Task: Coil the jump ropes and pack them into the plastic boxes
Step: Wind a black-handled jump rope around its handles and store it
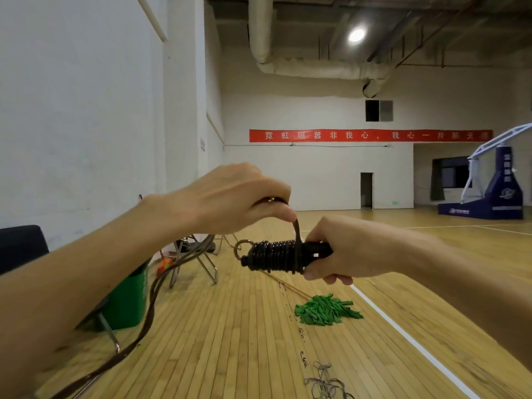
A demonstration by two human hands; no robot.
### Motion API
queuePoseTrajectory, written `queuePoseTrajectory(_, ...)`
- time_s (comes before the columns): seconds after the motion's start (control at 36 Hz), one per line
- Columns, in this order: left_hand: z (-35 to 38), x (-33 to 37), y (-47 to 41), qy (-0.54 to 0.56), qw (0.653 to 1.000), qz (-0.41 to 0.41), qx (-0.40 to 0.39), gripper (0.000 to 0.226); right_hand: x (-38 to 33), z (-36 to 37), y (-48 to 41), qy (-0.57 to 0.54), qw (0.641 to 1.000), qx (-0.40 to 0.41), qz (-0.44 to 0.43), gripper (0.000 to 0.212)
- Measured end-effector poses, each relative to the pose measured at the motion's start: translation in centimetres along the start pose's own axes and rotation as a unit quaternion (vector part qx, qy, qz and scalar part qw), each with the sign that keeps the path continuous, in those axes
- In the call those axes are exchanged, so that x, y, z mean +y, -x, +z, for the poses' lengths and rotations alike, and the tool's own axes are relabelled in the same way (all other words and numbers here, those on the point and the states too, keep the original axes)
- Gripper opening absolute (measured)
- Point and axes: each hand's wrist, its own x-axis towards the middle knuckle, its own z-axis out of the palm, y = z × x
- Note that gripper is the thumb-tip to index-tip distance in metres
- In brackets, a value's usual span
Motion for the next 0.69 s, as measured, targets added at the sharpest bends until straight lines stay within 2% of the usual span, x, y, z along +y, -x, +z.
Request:
queuePoseTrajectory(0.17, 0.9, -0.6, -0.5, 0.068, 0.997, -0.039, -0.024, 0.043, -1.6, 0.5, 0.6, 0.017, 0.999, -0.027, -0.043, 0.008)
queuePoseTrajectory(0.28, 1.4, -0.7, -0.4, 0.131, 0.989, -0.067, -0.028, 0.031, -1.8, 0.3, 1.0, 0.018, 0.999, -0.013, -0.048, 0.011)
queuePoseTrajectory(0.42, 1.8, -1.0, -0.2, 0.222, 0.971, -0.082, -0.026, 0.033, -2.3, 0.1, 1.8, 0.002, 0.997, 0.002, -0.082, 0.014)
queuePoseTrajectory(0.47, 1.5, -1.2, 0.1, 0.312, 0.944, -0.096, -0.05, 0.033, -2.7, -0.1, 2.1, -0.021, 0.994, 0.004, -0.104, 0.011)
queuePoseTrajectory(0.56, 1.2, -1.8, 0.7, 0.438, 0.886, -0.123, -0.095, 0.036, -3.3, -0.2, 2.7, -0.049, 0.989, -0.005, -0.141, 0.009)
queuePoseTrajectory(0.69, 2.0, -2.3, 1.3, 0.525, 0.824, -0.138, -0.16, 0.046, -4.0, -1.1, 3.4, -0.126, 0.975, -0.019, -0.183, 0.005)
